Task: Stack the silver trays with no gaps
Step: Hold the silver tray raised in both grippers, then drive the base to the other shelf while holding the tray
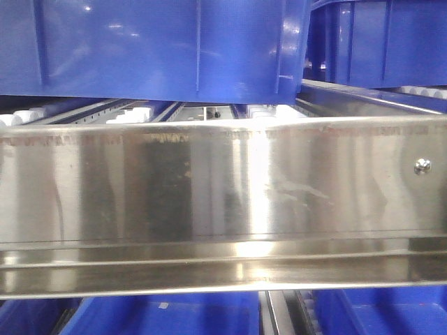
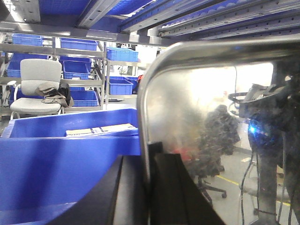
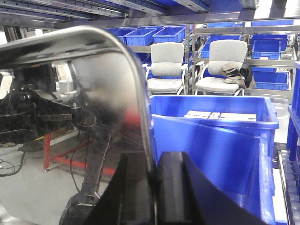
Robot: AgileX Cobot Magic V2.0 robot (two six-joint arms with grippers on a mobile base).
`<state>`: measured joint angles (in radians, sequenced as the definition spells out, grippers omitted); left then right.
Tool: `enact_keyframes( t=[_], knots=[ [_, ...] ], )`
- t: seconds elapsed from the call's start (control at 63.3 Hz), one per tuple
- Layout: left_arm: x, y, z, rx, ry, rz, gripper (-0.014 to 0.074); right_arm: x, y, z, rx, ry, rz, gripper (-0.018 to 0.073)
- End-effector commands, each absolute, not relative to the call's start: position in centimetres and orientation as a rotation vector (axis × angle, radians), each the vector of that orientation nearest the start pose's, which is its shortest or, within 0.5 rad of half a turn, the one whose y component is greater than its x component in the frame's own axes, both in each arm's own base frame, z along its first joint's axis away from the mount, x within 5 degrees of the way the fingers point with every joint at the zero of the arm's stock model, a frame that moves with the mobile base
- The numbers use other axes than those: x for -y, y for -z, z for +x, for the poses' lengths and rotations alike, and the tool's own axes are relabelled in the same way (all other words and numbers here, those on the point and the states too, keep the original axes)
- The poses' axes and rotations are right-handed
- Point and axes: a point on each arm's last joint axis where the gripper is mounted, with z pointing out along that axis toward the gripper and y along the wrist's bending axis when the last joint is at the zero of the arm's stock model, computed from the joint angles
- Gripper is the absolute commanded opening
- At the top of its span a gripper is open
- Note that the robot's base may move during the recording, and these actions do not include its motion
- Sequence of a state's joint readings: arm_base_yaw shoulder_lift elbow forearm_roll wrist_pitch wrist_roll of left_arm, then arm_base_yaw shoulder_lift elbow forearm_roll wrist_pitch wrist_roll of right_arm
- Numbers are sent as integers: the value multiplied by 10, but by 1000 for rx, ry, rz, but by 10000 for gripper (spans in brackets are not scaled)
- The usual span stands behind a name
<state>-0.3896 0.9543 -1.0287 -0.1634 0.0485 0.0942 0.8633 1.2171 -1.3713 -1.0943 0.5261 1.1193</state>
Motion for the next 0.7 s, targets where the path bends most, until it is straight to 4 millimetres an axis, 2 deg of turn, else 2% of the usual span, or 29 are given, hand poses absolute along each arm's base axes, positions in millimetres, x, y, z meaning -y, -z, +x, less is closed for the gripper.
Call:
enact_keyframes(
  t=[0.0,0.68],
  knots=[
    [79,-451,184,-1424,377,257,-16,-177,-489,192,-1498,-474,-325,-79],
    [79,-451,184,-1424,377,257,-16,-177,-490,191,-1494,-479,-329,-79]
  ],
)
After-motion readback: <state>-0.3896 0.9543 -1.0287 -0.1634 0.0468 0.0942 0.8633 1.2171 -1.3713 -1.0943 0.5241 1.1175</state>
